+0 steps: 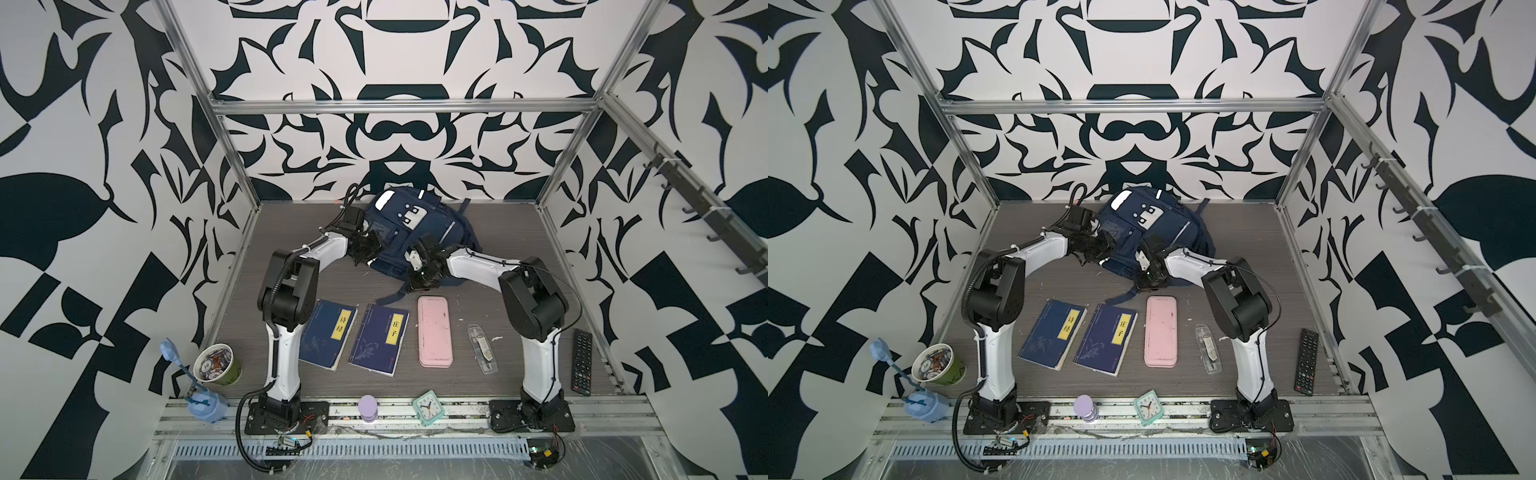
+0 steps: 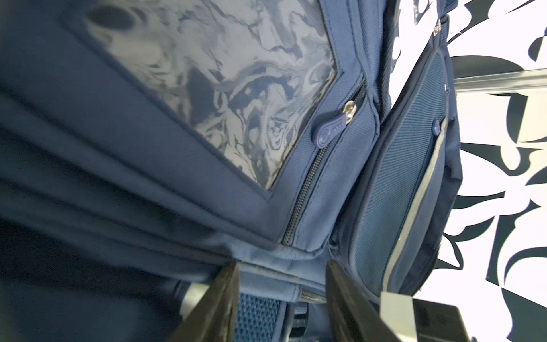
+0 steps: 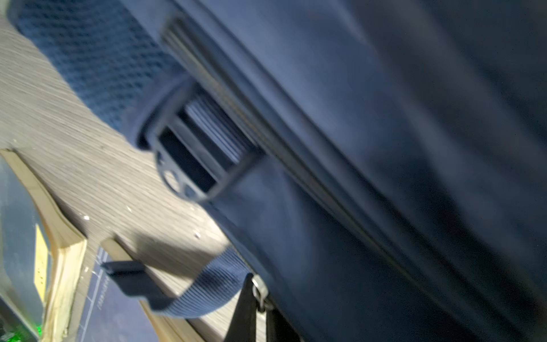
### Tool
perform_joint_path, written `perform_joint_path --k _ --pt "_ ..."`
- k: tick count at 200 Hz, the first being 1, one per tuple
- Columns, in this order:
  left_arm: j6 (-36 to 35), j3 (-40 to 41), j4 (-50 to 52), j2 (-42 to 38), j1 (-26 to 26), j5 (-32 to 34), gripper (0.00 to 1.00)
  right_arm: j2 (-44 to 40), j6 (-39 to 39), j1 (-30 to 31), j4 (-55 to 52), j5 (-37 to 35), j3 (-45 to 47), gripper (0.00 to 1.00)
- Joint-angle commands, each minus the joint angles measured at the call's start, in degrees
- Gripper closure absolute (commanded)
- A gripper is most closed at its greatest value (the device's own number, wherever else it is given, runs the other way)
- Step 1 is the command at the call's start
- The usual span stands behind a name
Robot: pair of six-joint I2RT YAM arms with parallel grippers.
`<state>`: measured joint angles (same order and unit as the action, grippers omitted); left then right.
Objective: Pack books, pencil case, and school supplies into a backpack
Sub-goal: Unzip the student bag at the top-center of the table.
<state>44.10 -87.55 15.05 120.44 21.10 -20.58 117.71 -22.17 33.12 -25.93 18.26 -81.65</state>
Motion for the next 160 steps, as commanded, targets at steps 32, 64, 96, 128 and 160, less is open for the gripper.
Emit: perform_joint_path --k 32,64,96,128,160 --pt "1.50 0.65 0.16 2.78 0.03 -1.39 0.50 4.06 -1.42 2.65 -0.82 1.07 -9.77 1.00" --pt "1.61 1.18 -0.02 2.55 0.05 -1.40 0.50 7.60 -1.85 4.11 -1.95 1.37 -15.21 1.00" --pt "1.78 2.02 -0.24 2.12 -0.06 -1.40 0.50 9.49 -2.39 4.41 -1.49 2.13 -17.35 1.00" --pt "0.93 2.56 0.38 0.78 -1.06 -0.98 0.47 4.67 -2.61 3.89 0.69 1.65 -12.24 0.89" --pt "-1.32 2.27 2.62 -1.68 -1.20 0.31 0.44 -3.99 -1.99 3.53 1.07 0.34 -5.57 0.62"
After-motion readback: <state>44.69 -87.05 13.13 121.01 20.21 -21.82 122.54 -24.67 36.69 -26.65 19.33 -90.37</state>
